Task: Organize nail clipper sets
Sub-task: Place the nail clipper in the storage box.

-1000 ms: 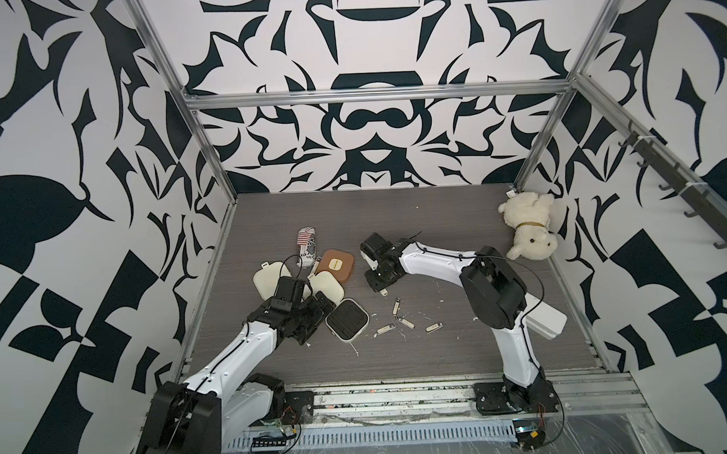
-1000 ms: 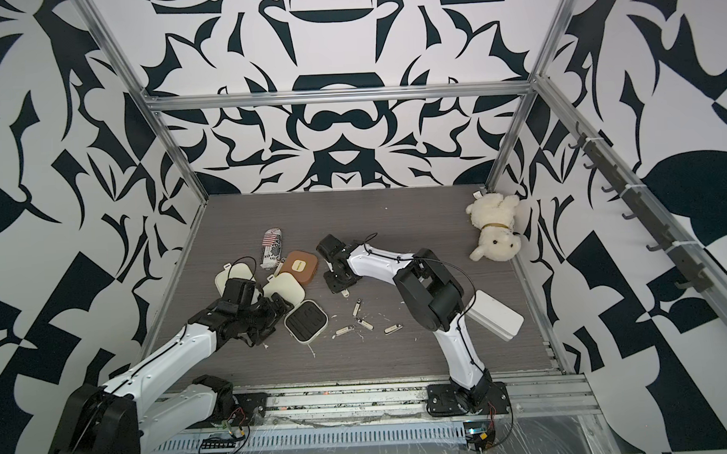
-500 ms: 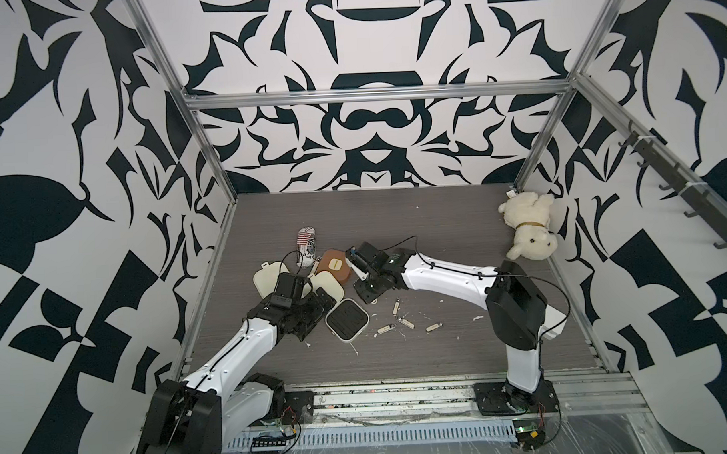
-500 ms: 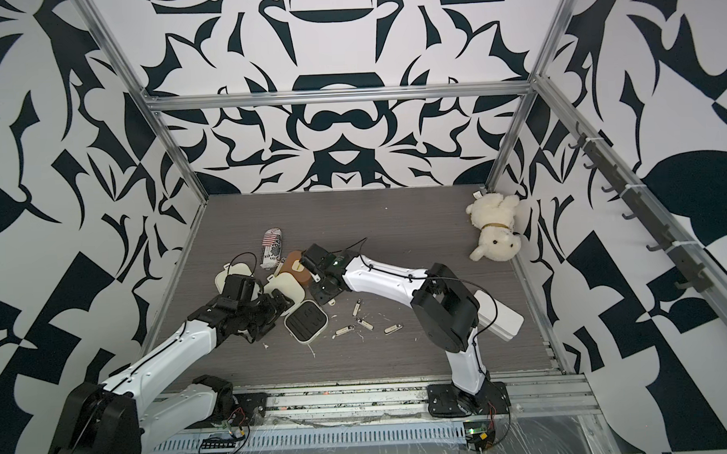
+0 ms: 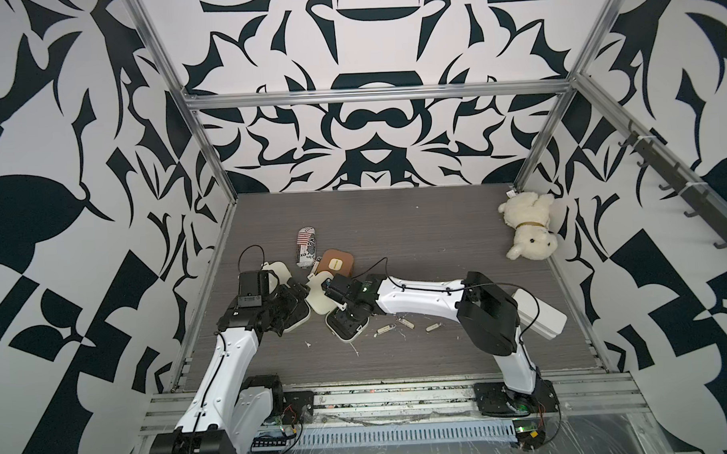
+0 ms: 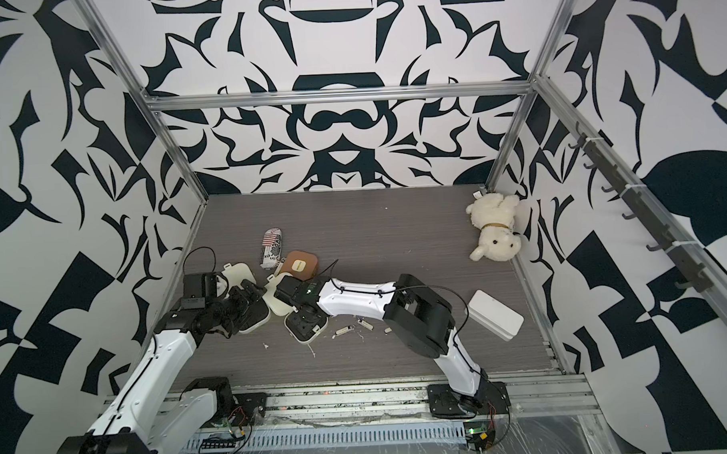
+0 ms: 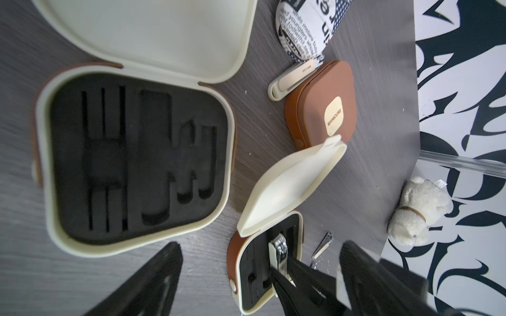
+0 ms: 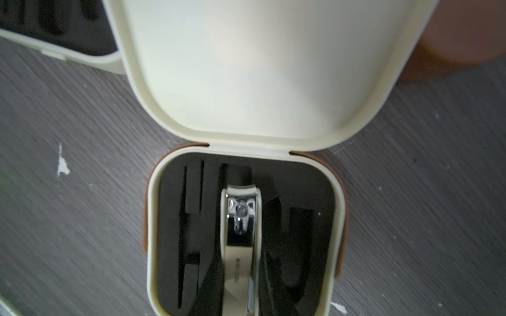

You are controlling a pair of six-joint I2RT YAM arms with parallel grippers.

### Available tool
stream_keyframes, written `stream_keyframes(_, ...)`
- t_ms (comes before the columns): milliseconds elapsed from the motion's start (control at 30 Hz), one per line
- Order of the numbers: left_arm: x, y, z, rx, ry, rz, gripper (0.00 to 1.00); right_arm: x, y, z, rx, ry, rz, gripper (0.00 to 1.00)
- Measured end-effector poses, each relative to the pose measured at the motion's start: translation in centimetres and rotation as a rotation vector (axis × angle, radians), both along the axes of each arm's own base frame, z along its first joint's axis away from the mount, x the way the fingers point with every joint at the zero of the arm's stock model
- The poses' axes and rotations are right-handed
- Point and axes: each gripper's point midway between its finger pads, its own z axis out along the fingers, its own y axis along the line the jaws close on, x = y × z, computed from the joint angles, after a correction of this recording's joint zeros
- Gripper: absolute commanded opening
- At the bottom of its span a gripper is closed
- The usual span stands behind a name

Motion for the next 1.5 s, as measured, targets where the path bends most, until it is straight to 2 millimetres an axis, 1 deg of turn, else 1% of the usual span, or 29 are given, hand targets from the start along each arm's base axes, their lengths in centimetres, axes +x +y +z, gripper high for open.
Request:
stream_keyframes(233,-0.20,-0.36,0.05,-0.015,0.002,-0.020,0.94,0.29,0.60,0.39,0.017,-0.007,-0.003,0.06)
stream_keyframes(700,-0.31,-0.58,0.07,-0.026,0.003,-0.030,0.94,0.36,0.98,0.54,0.040,0.001,-0.037,0.05)
stream_keyframes(1500,-0.52,-0.59,-0.30,-0.026,0.013,-0.031,0.94,0.07,0.96,-0.36,0.034,0.012,-0.041,0.04)
